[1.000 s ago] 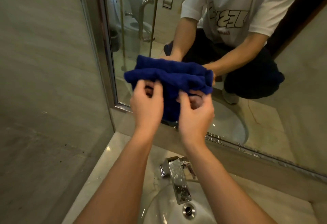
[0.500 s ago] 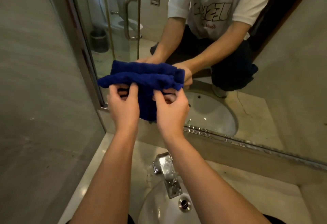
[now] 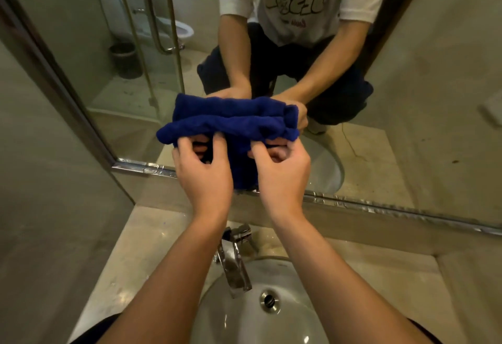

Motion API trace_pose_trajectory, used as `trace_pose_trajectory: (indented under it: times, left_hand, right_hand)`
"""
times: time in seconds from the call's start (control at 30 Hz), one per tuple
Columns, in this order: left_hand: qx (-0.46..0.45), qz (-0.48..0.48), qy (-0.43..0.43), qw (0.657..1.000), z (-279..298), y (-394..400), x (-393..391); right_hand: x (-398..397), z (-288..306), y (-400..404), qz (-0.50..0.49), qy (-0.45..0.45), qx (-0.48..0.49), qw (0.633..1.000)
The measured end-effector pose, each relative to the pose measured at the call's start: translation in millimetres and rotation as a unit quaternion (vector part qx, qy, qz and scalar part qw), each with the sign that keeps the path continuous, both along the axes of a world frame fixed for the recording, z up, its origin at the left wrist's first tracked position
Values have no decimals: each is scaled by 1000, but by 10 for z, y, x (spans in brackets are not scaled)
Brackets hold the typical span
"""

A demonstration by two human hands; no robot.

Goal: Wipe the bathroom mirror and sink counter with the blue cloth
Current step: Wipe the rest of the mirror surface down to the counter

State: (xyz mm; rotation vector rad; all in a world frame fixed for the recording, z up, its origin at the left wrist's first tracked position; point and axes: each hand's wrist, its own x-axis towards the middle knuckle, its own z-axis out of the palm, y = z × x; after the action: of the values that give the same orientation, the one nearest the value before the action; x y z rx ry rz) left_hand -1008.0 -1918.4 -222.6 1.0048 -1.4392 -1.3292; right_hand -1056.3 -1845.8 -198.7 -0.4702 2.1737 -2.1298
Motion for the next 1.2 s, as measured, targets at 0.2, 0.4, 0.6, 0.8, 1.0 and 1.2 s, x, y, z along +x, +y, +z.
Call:
trace_pose_trajectory:
  times: [0.2,0.4,0.6,0.8,1.0,1.2]
  left_hand:
    - [5,-7,12,1000,28,350,-219]
    - [-3,-28,11,1000,94,686,-395]
    - [-18,-67,1,998,144,1087,-569]
    - [-13,-116,5,993,132,1546,-821]
    - [-14,-132,17,991,125,1836,-1010]
    - [16,-172,32,984,85,2439,-1321]
  right_hand:
    - [-204,58,359,-29,-11,0,1000]
    - [-399,115,716,-58,-20,-10,998]
    - [-622,139,1097,-106,-39,-27,993]
    - [-942,200,1614,-145,-61,-51,986]
    - [-1169,170,1924,-182,-60,-43,981]
    - [-1452,88,2322,-267,-91,-73,957]
